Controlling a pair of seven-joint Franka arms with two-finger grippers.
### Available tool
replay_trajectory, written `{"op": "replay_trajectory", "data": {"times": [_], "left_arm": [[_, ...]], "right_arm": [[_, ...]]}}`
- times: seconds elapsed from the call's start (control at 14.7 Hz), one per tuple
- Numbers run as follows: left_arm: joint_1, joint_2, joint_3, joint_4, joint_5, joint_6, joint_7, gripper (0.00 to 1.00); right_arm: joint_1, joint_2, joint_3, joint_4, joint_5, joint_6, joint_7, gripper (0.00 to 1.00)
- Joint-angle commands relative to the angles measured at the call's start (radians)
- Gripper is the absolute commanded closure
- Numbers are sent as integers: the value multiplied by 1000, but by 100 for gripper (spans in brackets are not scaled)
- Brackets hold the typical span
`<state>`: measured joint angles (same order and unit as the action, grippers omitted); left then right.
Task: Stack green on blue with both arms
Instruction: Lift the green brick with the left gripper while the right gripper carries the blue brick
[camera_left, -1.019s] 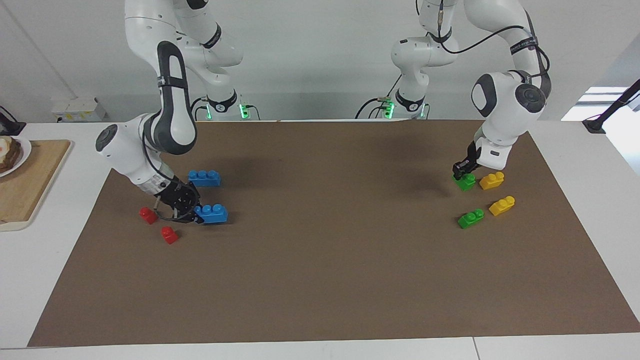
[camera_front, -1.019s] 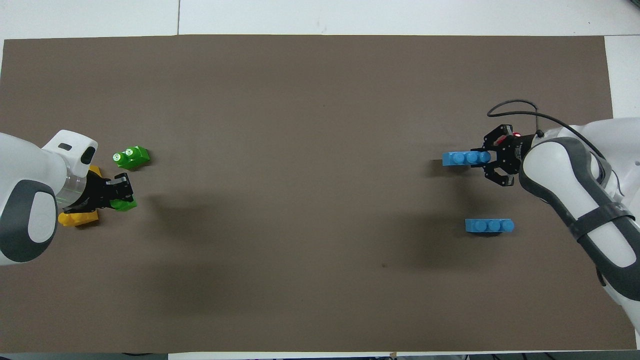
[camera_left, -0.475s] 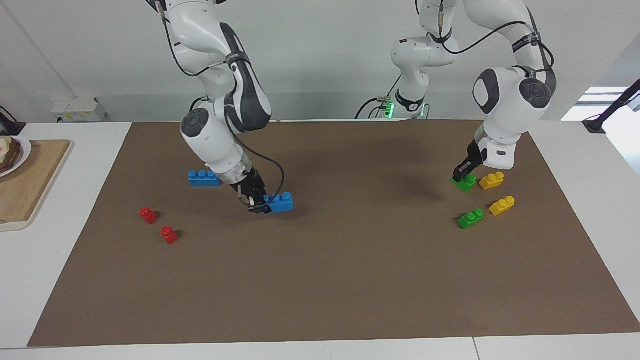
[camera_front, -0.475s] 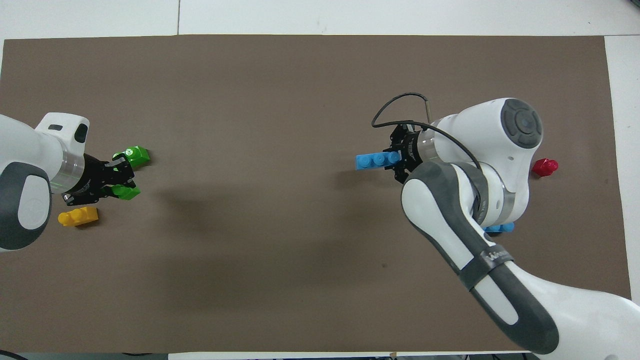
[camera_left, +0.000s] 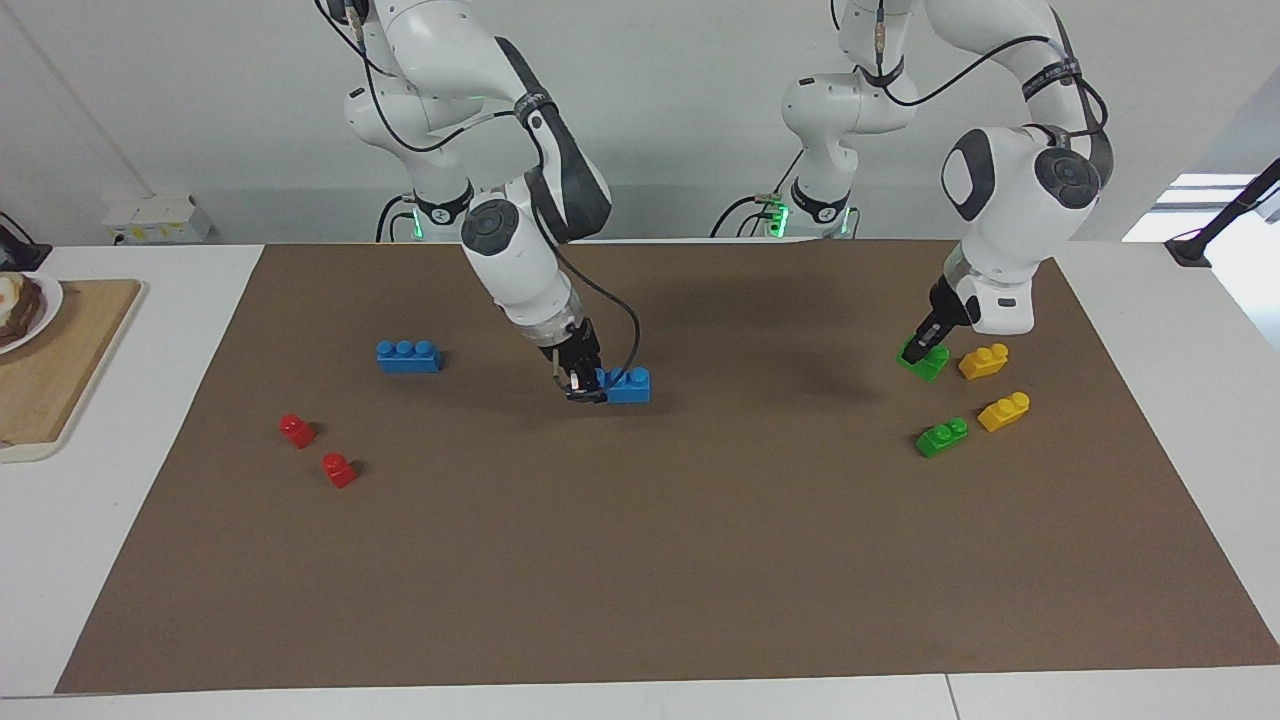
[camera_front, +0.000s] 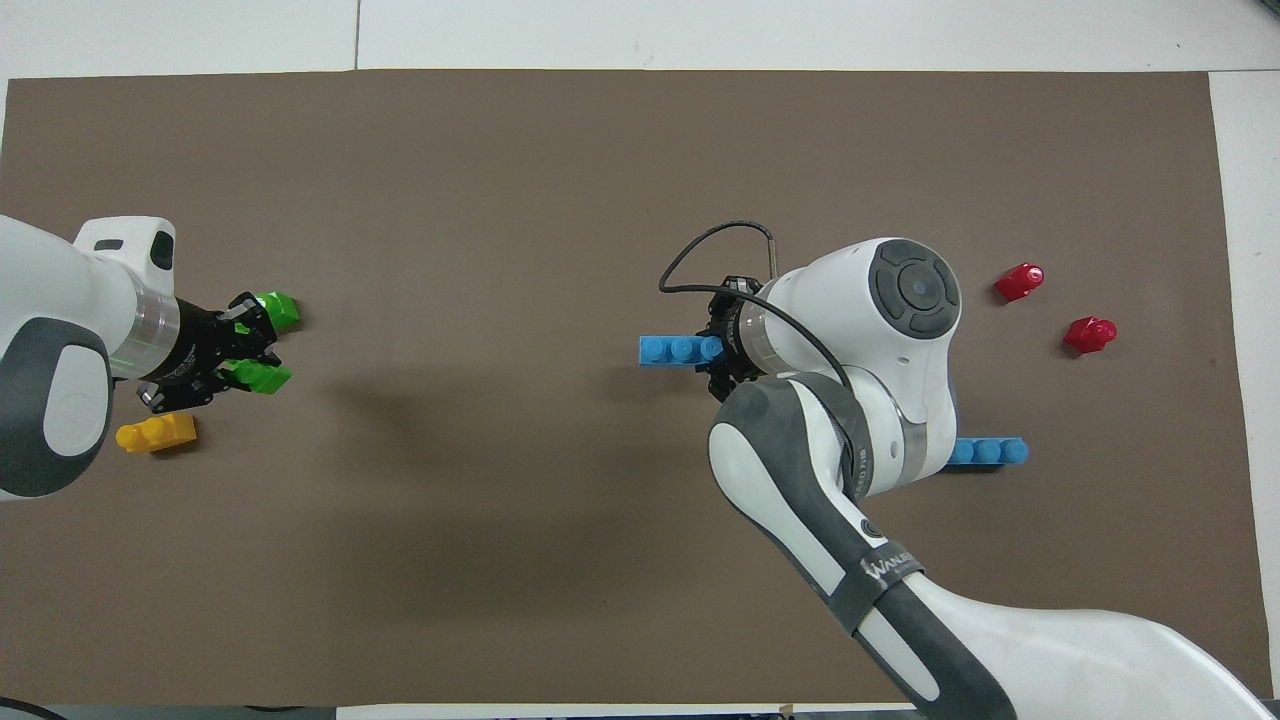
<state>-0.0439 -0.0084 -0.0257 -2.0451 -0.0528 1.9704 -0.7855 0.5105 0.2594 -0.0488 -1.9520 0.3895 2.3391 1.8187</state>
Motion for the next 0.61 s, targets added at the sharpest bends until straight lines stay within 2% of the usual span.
{"op": "replay_trajectory", "data": {"times": [0.0, 0.2, 0.54], "left_arm": [[-25, 2, 6, 25, -15, -34, -146, 100], [-86, 4, 4, 25, -28, -16, -376, 100], [-232, 16, 6, 37, -19, 93, -912, 100]], "right_arm": [[26, 55, -2, 13, 5, 74, 25, 100], [63, 90, -3, 13, 40, 138, 25, 100], [114, 122, -2, 12, 95, 216, 24, 100]]}}
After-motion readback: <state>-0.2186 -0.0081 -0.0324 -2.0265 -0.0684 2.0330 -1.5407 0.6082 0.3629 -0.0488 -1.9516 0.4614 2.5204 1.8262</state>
